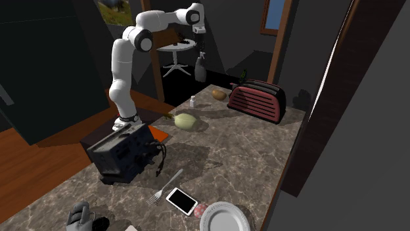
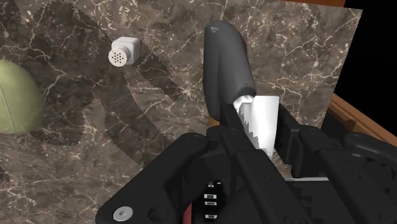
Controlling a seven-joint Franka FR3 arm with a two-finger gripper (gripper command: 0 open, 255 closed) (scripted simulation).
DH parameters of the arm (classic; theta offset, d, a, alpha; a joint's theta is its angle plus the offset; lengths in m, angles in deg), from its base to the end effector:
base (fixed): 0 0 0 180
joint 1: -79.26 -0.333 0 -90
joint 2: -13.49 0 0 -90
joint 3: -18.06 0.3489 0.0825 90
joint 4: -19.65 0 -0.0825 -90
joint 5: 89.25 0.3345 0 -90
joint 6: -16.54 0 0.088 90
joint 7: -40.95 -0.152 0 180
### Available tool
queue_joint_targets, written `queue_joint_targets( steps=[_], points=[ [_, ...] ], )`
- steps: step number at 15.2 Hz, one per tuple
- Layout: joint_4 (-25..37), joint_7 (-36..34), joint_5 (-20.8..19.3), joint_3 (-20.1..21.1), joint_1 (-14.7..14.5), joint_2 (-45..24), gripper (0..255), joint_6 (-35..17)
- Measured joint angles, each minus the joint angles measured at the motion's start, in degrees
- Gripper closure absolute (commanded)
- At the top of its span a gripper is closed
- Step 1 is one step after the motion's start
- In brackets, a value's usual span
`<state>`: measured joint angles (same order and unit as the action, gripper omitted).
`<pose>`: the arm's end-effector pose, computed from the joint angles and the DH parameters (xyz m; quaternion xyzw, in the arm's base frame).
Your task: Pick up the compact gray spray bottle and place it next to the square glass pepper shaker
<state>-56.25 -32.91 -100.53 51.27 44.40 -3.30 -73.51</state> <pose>0.2939 0.5139 0.5762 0.9980 -0.0603 0.0178 0.0065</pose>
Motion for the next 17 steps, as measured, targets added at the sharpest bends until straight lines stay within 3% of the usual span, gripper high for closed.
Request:
queue_joint_targets(
  steps=[17],
  points=[
    [-13.81, -1.62, 0.00, -0.22, 0.97, 0.49, 255, -13.21]
  ],
)
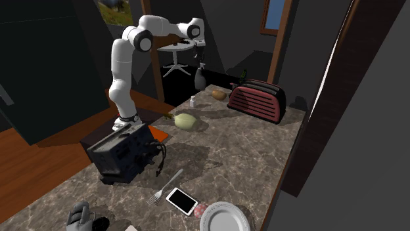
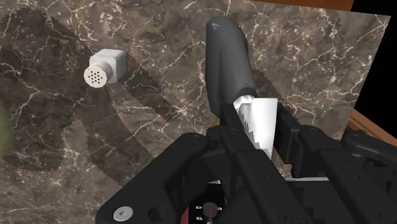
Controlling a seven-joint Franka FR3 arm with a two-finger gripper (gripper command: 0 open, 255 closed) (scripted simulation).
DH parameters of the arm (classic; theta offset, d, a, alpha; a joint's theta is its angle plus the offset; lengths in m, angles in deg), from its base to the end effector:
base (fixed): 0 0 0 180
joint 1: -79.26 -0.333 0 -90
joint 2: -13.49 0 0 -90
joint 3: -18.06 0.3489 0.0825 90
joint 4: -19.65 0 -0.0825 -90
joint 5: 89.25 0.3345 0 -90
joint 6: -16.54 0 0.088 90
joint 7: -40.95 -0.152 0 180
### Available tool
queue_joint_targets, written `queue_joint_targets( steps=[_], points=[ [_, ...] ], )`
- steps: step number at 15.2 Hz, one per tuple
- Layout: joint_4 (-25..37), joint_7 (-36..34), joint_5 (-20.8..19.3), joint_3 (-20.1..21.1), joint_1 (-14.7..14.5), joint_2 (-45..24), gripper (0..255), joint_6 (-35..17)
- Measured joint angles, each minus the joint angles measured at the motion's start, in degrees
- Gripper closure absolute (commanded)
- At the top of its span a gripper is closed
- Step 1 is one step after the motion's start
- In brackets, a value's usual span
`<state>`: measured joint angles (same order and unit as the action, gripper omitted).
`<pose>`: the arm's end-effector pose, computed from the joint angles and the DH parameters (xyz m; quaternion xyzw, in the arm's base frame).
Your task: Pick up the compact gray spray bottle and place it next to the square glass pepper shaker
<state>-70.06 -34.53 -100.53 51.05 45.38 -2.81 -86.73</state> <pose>0.2906 0.5226 0.4986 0.9979 -0.0615 0.0179 0.0065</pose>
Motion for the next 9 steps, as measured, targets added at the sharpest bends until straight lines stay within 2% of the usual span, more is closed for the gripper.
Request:
queue_joint_targets(
  steps=[9],
  points=[
    [-6.19, -0.72, -0.69, -0.37, 0.35, -0.69, 255, -6.71]
  ],
)
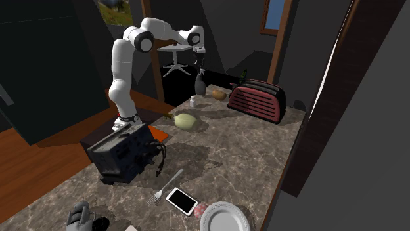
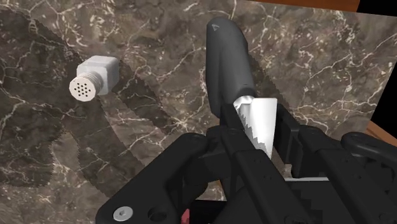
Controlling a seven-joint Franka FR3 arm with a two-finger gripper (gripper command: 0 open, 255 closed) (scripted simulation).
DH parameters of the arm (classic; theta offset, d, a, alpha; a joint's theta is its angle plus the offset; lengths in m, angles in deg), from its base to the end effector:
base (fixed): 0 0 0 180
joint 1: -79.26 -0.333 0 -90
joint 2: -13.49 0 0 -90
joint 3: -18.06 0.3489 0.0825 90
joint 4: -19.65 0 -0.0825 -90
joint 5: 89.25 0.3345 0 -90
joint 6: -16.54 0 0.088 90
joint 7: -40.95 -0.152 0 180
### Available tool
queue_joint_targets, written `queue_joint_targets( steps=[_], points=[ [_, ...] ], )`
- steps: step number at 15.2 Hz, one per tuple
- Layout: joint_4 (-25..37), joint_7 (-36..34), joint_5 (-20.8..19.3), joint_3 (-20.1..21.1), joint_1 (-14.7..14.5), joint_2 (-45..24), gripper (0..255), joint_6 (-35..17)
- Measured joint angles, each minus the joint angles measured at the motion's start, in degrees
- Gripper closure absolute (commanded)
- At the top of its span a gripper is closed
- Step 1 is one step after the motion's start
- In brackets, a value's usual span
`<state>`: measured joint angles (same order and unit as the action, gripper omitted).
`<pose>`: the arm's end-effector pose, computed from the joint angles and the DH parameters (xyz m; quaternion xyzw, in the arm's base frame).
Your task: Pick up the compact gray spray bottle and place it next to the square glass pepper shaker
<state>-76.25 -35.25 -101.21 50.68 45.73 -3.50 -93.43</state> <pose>0.2916 0.5228 0.4559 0.9979 -0.0616 0.0178 0.0066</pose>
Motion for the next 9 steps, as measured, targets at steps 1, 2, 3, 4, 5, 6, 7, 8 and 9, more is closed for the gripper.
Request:
queue_joint_targets(
  steps=[1, 2, 3, 4, 5, 6, 7, 8, 9],
  points=[
    [-0.52, -0.12, -0.17, -0.06, -0.02, -0.22, 255, -0.70],
    [-0.95, -0.34, -0.41, -0.13, -0.11, -0.59, 255, -1.44],
    [-1.32, -0.38, -0.44, -0.14, -0.09, -0.60, 255, -1.80],
    [-1.39, -0.45, -0.49, -0.15, -0.12, -0.66, 255, -1.93],
    [-1.46, -0.44, -0.50, -0.16, -0.11, -0.67, 255, -2.02],
    [-1.50, -0.45, -0.50, -0.16, -0.11, -0.67, 255, -2.06],
    [-1.53, -0.45, -0.50, -0.16, -0.11, -0.66, 255, -2.09],
    [-1.54, -0.45, -0.51, -0.16, -0.11, -0.66, 255, -2.10],
    [-1.54, -0.45, -0.51, -0.16, -0.11, -0.66, 255, -2.10]
  ],
)
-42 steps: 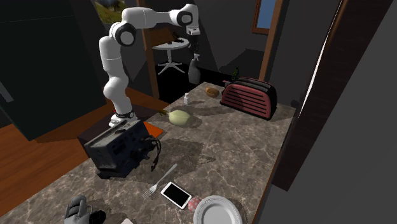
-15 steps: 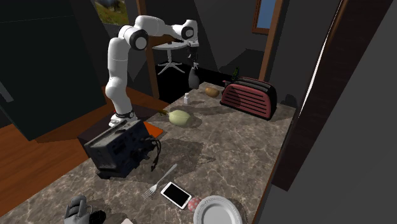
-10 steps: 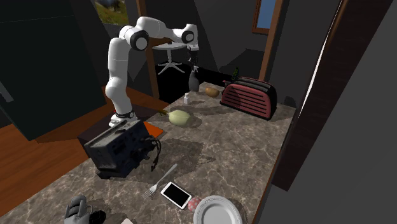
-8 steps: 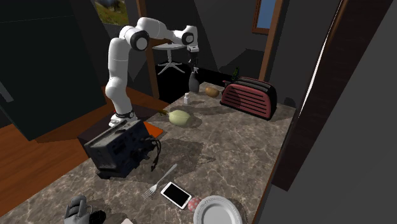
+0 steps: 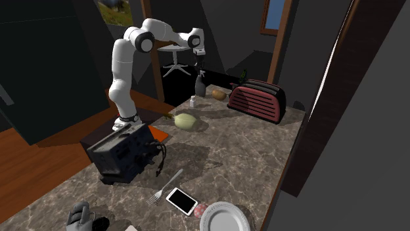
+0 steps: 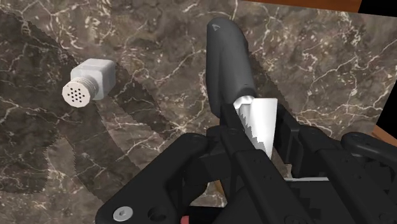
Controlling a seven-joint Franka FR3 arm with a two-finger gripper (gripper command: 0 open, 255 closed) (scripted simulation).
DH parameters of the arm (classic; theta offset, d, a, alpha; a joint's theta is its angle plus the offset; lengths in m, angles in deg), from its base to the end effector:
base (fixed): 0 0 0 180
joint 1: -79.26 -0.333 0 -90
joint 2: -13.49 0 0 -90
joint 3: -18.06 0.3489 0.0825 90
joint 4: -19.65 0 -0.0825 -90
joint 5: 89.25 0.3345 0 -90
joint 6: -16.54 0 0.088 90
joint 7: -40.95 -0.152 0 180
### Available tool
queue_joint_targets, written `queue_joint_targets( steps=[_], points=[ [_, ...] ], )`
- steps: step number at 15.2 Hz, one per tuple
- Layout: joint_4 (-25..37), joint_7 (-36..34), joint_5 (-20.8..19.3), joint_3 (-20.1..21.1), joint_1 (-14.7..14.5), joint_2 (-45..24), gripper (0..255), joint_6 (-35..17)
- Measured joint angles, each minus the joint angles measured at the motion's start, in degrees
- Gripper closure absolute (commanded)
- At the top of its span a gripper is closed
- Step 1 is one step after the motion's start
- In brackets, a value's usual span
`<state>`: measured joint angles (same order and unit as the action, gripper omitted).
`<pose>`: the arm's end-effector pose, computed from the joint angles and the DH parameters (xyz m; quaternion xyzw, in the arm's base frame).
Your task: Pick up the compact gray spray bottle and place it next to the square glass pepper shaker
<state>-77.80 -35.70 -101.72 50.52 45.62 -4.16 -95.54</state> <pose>0.2919 0.5244 0.4414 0.9979 -0.0615 0.0179 0.0063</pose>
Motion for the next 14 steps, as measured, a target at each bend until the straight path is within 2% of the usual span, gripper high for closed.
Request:
queue_joint_targets(
  steps=[1, 7, 11, 14],
  points=[
    [0.00, 0.00, 0.00, 0.00, 0.00, 0.00, 0, 0.00],
    [0.00, 0.00, 0.00, 0.00, 0.00, 0.01, 0, -0.01],
    [4.32, 0.60, 0.99, 0.47, -0.14, 1.31, 0, 5.29],
    [5.39, 0.78, 1.09, 0.52, -0.17, 1.39, 0, 6.47]
  ],
)
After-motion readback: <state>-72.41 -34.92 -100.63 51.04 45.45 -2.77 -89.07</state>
